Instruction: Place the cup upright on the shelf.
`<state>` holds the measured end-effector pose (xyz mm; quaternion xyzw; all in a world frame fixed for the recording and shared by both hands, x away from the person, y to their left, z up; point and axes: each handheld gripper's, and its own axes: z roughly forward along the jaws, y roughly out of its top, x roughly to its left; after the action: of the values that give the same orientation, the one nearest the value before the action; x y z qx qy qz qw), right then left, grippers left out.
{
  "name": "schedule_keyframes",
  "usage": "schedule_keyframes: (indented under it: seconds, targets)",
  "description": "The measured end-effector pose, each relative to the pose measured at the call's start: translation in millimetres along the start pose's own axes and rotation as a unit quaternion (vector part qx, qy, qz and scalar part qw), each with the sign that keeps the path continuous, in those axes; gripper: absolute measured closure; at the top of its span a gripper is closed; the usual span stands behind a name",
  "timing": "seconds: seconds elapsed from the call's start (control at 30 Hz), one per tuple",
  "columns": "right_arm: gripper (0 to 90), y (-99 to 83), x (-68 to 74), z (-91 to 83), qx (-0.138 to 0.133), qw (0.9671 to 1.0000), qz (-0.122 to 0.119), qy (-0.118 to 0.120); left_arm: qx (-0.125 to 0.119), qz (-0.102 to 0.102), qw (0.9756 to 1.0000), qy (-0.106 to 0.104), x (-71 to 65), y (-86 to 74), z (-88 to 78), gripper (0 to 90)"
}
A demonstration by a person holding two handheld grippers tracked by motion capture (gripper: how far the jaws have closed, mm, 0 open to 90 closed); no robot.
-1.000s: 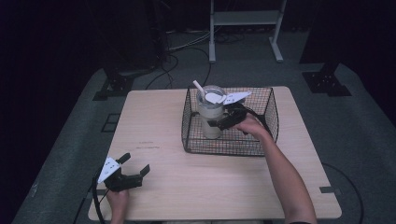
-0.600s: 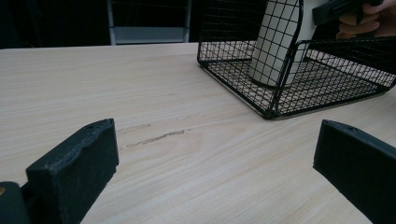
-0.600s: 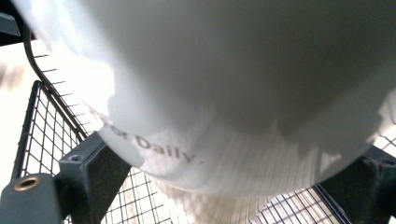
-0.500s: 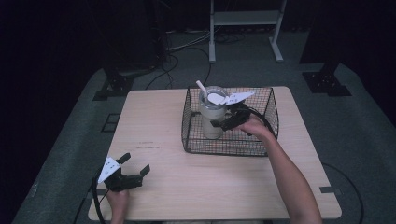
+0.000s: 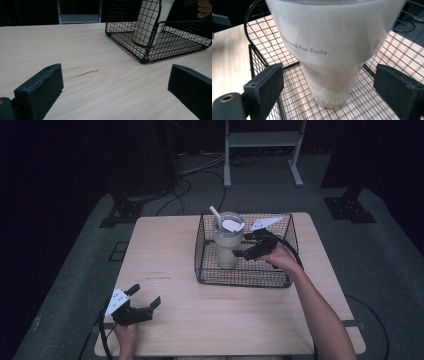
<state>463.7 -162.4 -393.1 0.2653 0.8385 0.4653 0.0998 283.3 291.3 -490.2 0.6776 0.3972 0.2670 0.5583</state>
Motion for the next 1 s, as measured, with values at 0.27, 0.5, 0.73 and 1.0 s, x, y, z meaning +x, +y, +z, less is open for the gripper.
schedule_keyframes:
  seconds: [0.27, 0.5, 0.73, 1.0]
  targets:
    - [8.7, 2.2, 7.8, -21.4, 0.006, 0.9998, -0.011, -0.017, 0.002, 0.001, 1.0000, 0.001, -0.7, -0.1, 0.6, 0.0]
    - [8.8, 2.8, 12.9, -40.0, 0.003, 0.9997, -0.012, -0.021, 0.003, 0.004, 1.0000, 0.001, -1.4, -0.1, 1.2, 0.0]
    - [8.7, -4.7, 13.6, -56.2, -0.015, 0.9996, -0.003, -0.023, 0.005, 0.005, 1.0000, 0.002, -1.6, 0.0, 1.5, 0.0]
    - [8.8, -8.5, 17.8, -72.7, -0.026, 0.9994, 0.003, -0.024, 0.006, 0.005, 1.0000, 0.002, -1.7, 0.0, 1.7, 0.0]
